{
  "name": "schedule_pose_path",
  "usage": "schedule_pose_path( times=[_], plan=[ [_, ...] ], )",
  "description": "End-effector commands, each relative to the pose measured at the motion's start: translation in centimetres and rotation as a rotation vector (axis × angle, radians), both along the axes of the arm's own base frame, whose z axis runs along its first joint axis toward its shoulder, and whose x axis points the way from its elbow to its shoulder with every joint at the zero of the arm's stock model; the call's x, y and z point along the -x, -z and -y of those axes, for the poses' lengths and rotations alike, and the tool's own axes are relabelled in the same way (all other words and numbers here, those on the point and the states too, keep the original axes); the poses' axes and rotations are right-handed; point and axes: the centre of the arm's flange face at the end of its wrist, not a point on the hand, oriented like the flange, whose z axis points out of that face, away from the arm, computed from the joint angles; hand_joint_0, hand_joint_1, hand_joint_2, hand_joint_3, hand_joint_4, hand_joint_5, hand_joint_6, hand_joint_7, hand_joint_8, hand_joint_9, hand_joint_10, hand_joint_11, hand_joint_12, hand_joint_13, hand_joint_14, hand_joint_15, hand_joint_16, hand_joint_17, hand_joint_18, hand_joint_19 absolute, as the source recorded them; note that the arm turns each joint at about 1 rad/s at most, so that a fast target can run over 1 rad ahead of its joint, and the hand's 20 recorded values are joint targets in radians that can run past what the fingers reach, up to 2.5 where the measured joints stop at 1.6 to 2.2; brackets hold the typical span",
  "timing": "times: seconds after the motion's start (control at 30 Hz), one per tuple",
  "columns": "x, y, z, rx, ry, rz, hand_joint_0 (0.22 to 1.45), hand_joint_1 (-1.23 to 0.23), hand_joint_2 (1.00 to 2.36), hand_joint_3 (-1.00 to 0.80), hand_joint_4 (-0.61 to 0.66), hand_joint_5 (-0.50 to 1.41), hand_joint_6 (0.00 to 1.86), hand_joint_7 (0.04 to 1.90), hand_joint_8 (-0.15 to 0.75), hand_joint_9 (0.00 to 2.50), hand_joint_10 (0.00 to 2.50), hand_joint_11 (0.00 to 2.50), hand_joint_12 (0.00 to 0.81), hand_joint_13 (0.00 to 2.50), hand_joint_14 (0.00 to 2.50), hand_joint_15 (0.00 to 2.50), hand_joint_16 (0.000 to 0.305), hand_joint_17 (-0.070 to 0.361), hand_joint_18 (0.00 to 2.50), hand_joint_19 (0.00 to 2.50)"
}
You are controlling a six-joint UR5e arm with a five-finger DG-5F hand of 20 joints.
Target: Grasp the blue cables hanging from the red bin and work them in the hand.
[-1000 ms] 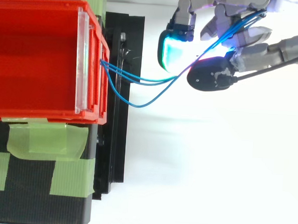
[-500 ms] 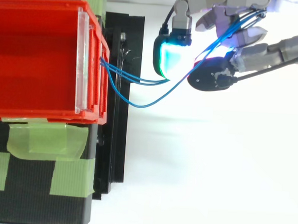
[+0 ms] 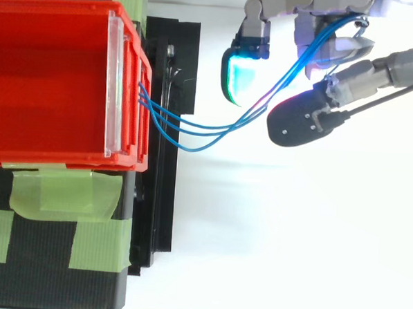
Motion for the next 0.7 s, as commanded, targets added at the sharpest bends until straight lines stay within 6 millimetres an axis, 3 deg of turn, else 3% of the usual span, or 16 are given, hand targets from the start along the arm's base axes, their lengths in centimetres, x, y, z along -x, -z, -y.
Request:
schedule_pose_path(
  times=[0.0, 0.37, 0.53, 0.67],
  plan=[
    [0.0, 0.05, 0.0, 0.0, 0.0, -0.002, 0.85, -0.69, 1.01, -0.76, 0.17, 0.15, 0.17, 1.41, 0.444, 0.2, 2.5, 2.5, 0.452, 0.37, 2.5, 2.38, 0.049, 0.111, 0.84, 0.92],
    [0.01, -0.05, 0.0, 0.0, 0.0, 0.002, 0.82, -0.66, 1.0, -0.98, 0.2, 0.18, 0.27, 1.38, 0.462, 0.26, 2.5, 2.5, 0.454, 0.43, 2.5, 2.34, 0.049, 0.111, 0.89, 0.9],
    [0.02, -0.05, 0.09, 0.0, 0.002, 0.002, 0.84, -0.64, 1.0, -0.99, 0.19, 0.21, 0.3, 1.37, 0.464, 0.32, 2.5, 2.5, 0.45, 0.48, 2.5, 2.33, 0.048, 0.108, 0.95, 0.94],
    [0.0, 0.04, 0.09, 0.0, 0.002, 0.0, 0.91, -0.63, 1.01, -0.86, 0.19, 0.23, 0.32, 1.36, 0.468, 0.38, 2.5, 2.5, 0.443, 0.52, 2.5, 2.33, 0.046, 0.103, 1.01, 0.99]
  ],
)
